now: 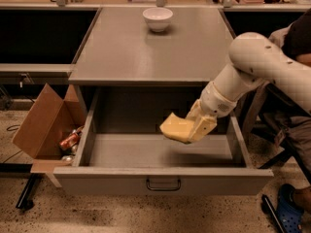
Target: Place sponge into top drawer
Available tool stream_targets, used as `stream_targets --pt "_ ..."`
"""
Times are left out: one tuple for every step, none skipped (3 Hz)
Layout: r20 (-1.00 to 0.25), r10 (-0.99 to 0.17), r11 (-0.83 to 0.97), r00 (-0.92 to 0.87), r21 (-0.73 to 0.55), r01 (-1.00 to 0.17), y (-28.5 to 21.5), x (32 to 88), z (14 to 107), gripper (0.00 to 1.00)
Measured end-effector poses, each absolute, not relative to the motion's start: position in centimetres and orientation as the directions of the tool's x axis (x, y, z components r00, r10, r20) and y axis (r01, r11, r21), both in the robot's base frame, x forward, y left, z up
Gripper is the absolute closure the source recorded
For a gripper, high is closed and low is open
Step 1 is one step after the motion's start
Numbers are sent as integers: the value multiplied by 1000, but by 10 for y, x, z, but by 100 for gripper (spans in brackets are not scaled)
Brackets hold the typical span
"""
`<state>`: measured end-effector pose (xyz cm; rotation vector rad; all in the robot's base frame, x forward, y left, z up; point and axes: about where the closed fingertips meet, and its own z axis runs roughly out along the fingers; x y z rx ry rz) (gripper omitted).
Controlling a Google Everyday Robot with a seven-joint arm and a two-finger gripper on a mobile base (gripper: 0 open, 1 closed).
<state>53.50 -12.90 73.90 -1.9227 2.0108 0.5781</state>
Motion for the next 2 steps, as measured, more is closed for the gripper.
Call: stream_targets --pt "-482 -869 71 -109 96 -993 -135 550 705 83" --pt "-501 -853 127 -145 70 -989 -140 561 693 61"
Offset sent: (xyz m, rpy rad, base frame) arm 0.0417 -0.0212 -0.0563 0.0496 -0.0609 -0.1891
